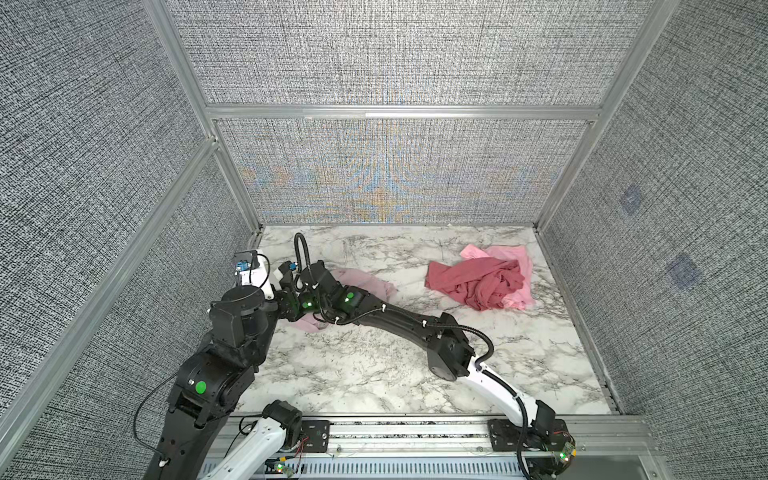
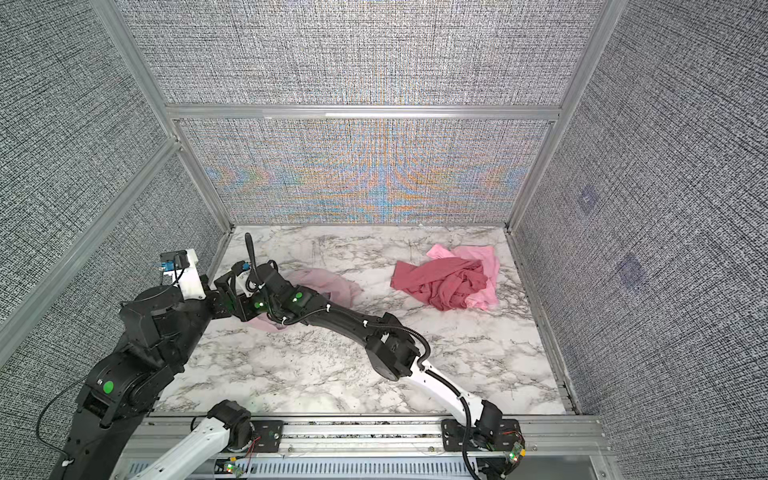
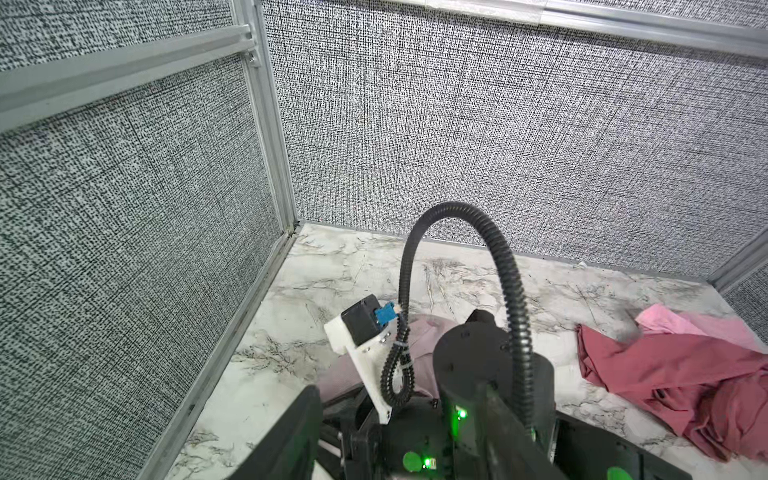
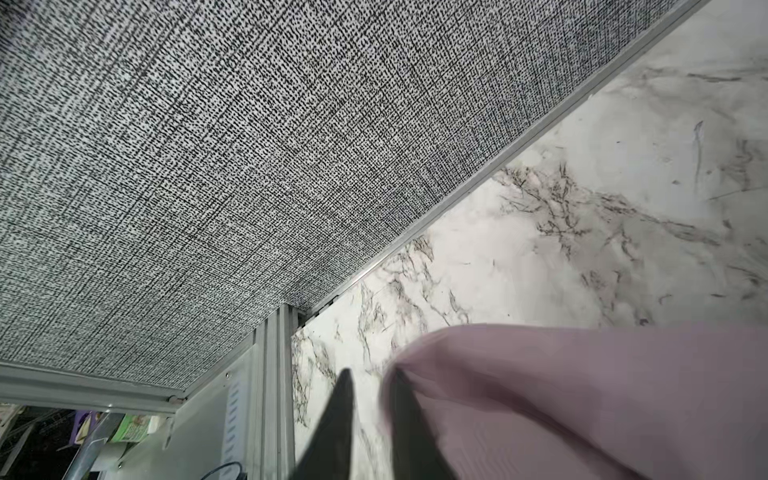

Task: Pick out a specific cloth from the pile
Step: 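Carry the lilac garment toward the left gripper and lower it onto the table, then release the lilac garment and withdraw the right gripper while the left gripper reaches in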

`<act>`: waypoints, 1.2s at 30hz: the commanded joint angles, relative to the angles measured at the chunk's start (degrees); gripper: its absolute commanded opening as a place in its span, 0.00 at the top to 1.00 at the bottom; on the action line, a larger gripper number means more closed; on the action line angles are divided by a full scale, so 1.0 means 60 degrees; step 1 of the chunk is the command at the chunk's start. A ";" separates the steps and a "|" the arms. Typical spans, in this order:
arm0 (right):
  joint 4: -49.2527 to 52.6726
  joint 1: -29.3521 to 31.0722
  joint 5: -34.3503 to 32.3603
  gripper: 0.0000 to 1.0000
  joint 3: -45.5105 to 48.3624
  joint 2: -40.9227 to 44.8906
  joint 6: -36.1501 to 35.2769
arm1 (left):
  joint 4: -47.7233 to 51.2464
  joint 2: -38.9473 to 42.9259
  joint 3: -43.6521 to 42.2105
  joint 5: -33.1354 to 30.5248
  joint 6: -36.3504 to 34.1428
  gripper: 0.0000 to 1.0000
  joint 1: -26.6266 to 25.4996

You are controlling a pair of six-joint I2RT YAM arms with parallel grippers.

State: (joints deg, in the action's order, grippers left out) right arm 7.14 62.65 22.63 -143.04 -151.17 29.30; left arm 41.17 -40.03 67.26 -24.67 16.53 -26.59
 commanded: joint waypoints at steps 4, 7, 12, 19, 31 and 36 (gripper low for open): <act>-0.0609 0.0031 -0.1135 0.47 0.1941 0.1403 -0.0660 | -0.0753 -0.0078 -0.0107 0.0497 0.0138 0.39 0.0005; -0.0977 -0.0059 -0.1578 0.47 0.3326 0.2362 -0.0880 | -0.0977 -0.0312 -0.0107 0.0762 0.0197 0.39 -0.0004; -0.2099 -0.0474 -0.1993 0.47 0.6289 0.4331 -0.0721 | -0.1612 -0.1199 -0.0345 0.1882 -0.0217 0.40 0.0008; -0.1936 -0.1155 -0.3622 0.47 1.0314 0.7606 -0.1016 | -0.3666 -0.2627 -0.1239 0.3310 0.0072 0.40 -0.0010; 0.0282 -0.3022 -0.5694 0.47 1.4259 1.2658 -0.1138 | -0.5894 -0.6232 -0.1403 0.4169 0.0661 0.44 -0.0682; 0.0499 -0.4001 -0.5663 0.47 1.5405 1.3945 -0.1031 | -0.6347 -0.7697 -0.1058 0.4103 0.0712 0.46 -0.0949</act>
State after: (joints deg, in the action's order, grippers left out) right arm 7.66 40.29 -10.24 -52.95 -70.00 22.20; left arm 6.96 -83.57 59.94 -0.05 20.03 -31.86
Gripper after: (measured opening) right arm 0.531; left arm 0.543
